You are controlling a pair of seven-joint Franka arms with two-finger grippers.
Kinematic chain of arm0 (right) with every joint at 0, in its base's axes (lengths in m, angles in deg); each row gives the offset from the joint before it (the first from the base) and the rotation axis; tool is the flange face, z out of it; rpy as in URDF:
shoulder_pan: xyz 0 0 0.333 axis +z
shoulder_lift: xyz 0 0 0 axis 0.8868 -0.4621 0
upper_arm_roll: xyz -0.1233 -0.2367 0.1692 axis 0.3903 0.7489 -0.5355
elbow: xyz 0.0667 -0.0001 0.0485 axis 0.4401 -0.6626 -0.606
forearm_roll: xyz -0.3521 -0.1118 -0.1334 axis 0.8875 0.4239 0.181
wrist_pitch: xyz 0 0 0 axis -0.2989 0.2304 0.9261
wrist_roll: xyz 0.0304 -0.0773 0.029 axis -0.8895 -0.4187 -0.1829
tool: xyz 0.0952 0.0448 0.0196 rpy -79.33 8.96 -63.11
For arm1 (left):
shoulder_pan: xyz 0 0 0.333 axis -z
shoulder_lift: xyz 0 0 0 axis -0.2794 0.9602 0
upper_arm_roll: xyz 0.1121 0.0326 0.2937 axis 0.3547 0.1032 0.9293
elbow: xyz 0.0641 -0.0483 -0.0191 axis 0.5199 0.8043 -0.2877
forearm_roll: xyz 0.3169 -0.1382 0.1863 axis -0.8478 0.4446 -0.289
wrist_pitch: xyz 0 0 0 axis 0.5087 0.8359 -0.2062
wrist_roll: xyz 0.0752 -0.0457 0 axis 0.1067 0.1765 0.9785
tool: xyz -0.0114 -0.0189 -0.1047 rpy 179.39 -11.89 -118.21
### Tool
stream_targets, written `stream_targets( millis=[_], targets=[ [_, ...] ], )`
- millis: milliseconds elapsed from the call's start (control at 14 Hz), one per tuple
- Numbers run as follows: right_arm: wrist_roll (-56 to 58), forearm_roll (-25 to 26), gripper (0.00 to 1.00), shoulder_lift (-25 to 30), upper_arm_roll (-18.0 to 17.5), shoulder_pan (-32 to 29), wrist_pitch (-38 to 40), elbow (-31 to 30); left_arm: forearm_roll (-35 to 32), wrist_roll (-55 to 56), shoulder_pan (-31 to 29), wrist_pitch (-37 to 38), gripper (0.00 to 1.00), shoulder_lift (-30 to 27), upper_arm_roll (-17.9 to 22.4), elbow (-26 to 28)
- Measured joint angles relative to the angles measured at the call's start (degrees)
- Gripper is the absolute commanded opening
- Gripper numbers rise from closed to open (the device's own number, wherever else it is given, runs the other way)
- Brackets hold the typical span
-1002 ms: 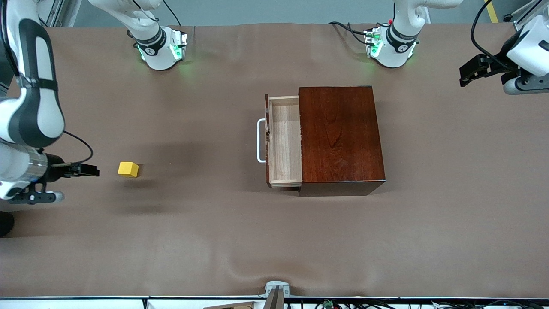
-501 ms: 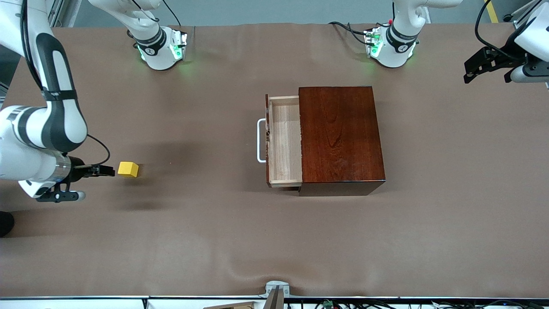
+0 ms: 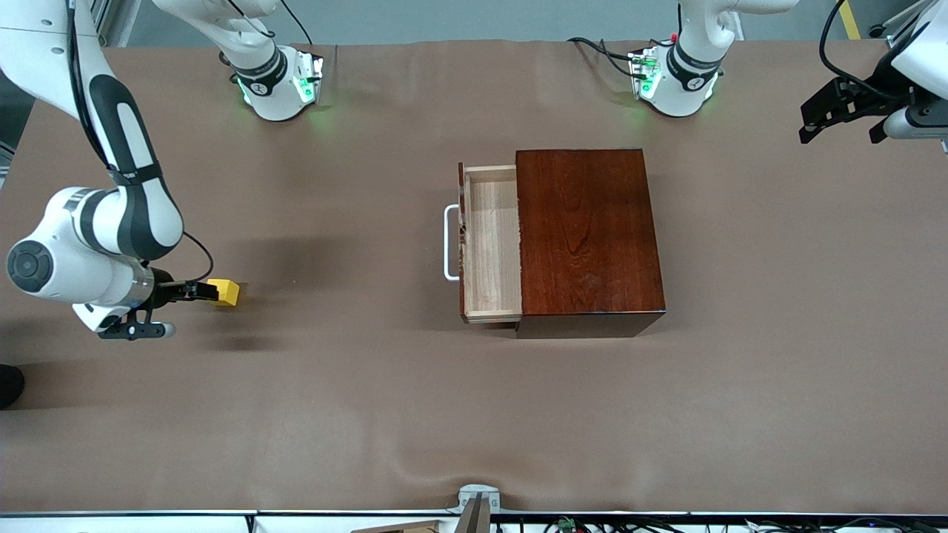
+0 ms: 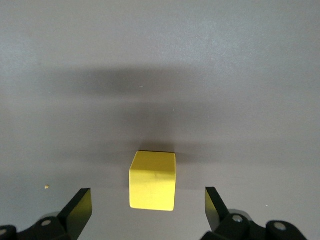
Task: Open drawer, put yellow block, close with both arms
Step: 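Reach the right gripper down and grasp the yellow cube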
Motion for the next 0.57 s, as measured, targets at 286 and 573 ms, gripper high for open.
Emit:
stream_targets(
  millis=[286, 573],
  targets=[
    [0.0, -0.17, 1.0, -0.05, -0.09, 0.0, -6.85, -5.32, 0.04, 0.01, 0.05, 1.82, 1.0, 2.39, -0.21, -3.01],
    [-0.01, -0.23, 0.98, -0.09, -0.13, 0.01, -7.82, -6.77, 0.05, 0.09, 0.04, 3.43, 1.0, 2.74, -0.24, -3.38]
  ],
)
